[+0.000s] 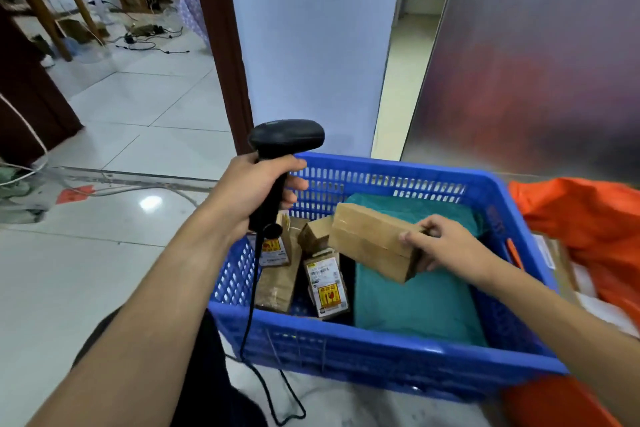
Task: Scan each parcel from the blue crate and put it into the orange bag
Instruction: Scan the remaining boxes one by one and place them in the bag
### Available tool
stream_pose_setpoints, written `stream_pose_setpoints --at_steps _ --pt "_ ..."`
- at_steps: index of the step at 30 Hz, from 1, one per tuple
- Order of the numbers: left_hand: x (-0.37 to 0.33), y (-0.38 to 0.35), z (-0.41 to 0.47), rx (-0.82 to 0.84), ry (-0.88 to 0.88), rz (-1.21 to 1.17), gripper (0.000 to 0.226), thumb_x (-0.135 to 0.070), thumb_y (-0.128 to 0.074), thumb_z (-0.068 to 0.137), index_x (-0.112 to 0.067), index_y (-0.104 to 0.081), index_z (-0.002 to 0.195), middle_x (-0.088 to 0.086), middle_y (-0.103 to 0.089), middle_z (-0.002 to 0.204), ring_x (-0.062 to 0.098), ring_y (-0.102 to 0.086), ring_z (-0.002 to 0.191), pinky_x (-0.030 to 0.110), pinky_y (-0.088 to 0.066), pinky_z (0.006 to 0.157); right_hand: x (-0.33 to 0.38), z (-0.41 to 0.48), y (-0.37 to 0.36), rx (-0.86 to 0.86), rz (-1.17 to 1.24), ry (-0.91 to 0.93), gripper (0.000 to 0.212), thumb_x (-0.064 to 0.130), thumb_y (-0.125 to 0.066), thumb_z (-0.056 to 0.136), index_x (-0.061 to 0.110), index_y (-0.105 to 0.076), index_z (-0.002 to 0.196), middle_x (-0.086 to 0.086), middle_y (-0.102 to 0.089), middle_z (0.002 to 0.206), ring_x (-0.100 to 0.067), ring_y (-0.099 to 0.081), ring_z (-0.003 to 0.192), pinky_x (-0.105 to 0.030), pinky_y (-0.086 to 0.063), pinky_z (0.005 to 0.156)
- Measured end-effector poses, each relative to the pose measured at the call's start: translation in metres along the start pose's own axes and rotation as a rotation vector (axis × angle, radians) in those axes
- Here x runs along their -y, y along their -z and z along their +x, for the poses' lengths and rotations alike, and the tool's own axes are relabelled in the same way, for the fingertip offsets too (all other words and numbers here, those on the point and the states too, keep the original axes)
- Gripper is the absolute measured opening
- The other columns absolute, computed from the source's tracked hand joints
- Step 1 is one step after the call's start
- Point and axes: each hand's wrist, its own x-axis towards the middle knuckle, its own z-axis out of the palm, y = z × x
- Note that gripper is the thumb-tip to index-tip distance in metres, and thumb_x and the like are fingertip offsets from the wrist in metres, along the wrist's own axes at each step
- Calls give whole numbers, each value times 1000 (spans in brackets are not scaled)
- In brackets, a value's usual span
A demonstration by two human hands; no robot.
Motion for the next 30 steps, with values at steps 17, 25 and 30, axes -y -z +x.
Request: stream_pose_setpoints --at_steps 17,25,30 --pt "46 -119 -59 173 196 -265 35 -28 -75 95 -9 -70 124 11 -80 106 21 -73 64 28 -58 55 -1 -145 85 -618 -578 481 58 66 -63 82 25 -53 121 9 -64 86 -20 -60 62 -33 -42 56" --pt "58 -138 -100 128 332 -554 39 -42 -82 85 -16 -70 111 9 -79 91 15 -53 55 31 -52 58 4 -166 69 -688 -981 961 53 44 -69 87 17 -52 129 -2 -67 125 -21 -60 50 -26 -37 40" --pt "68 -136 -88 6 346 -584 66 -56 -89 69 -13 -76 117 -1 -69 72 14 -54 54 30 -47 51 11 -173 54 -635 -1029 1096 54 26 -72 84 20 -53 134 -11 -66 135 -16 -64 59 -26 -45 44"
